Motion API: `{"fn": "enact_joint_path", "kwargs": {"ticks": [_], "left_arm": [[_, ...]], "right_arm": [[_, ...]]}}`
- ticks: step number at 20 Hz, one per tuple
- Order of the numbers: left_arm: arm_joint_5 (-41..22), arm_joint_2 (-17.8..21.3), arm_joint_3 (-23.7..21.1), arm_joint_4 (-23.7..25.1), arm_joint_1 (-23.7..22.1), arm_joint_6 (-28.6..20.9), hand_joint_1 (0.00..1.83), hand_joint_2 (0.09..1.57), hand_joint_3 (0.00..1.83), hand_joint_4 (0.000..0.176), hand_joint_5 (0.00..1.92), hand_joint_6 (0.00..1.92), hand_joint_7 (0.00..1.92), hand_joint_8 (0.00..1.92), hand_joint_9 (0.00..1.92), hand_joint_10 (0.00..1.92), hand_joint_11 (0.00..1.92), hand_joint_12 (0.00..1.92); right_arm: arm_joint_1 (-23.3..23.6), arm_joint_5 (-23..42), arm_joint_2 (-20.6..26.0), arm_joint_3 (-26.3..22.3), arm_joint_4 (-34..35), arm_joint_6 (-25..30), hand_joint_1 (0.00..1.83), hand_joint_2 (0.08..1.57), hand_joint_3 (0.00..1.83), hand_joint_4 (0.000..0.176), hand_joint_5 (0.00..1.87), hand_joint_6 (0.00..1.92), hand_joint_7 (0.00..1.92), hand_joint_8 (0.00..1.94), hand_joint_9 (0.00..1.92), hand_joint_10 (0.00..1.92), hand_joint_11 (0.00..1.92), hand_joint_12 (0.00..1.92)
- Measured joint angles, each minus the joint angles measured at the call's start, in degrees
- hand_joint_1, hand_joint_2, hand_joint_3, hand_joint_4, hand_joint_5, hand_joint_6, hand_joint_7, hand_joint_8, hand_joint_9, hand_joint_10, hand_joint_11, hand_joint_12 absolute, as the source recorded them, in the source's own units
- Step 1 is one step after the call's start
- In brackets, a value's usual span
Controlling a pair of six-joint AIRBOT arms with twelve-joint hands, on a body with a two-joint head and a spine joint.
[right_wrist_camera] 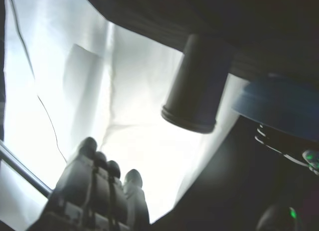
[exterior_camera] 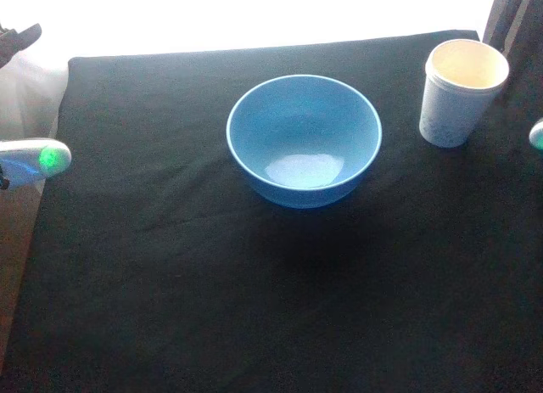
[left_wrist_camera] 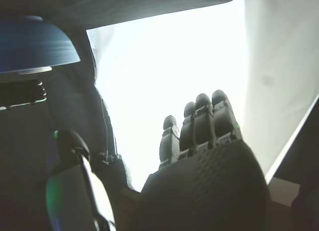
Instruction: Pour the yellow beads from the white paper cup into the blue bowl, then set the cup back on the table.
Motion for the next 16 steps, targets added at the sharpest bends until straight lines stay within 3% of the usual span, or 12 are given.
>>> {"fn": "enact_joint_path", "kwargs": {"ticks": [3,4,5,6,13,16], "left_arm": [[0.33,0.00,0.02,0.42,-0.07,-0.02,0.52,0.79,0.00,0.157,0.13,0.01,0.10,0.00,0.14,0.00,0.05,0.03],[0.48,-0.02,0.02,0.61,-0.07,-0.02,0.50,0.79,0.00,0.158,0.14,0.01,0.11,0.00,0.15,0.01,0.05,0.03],[0.50,-0.02,0.02,0.76,-0.07,0.00,0.50,0.79,0.00,0.158,0.15,0.01,0.11,0.01,0.15,0.01,0.05,0.03],[0.50,-0.02,0.02,0.81,-0.09,0.00,0.51,0.79,0.00,0.162,0.15,0.01,0.12,0.01,0.15,0.01,0.05,0.03],[2.05,-1.03,0.20,1.51,-0.79,-0.02,0.53,0.79,0.00,0.174,0.15,0.00,0.12,0.00,0.13,0.00,0.05,0.04],[2.29,-1.22,0.79,1.16,-1.18,-0.02,0.55,0.79,0.00,0.170,0.16,0.00,0.13,0.00,0.12,0.00,0.04,0.04]], "right_arm": [[0.79,-5.09,-2.05,2.49,0.68,1.14,0.70,0.56,0.01,0.067,0.00,0.00,0.00,0.00,0.00,0.00,0.00,0.00],[1.38,-6.84,-2.75,3.30,0.11,1.25,0.71,0.56,0.00,0.054,0.00,0.00,0.00,0.00,0.00,0.00,0.00,0.00],[1.90,-8.02,-3.30,3.93,-0.13,1.31,0.70,0.55,0.00,0.072,0.00,0.00,0.00,0.00,0.00,0.00,0.00,0.00],[2.49,-8.85,-3.74,4.44,-0.33,1.31,0.72,0.55,0.00,0.074,0.00,0.00,0.00,0.00,0.00,0.00,0.00,0.00],[5.90,-15.78,-7.43,8.13,-0.13,1.33,0.62,0.51,0.00,0.048,0.00,0.00,0.00,0.00,0.00,0.00,0.00,0.00],[6.25,-17.46,-8.61,9.14,-0.33,1.33,0.61,0.51,0.00,0.037,0.00,0.00,0.00,0.00,0.00,0.00,0.00,0.00]]}}
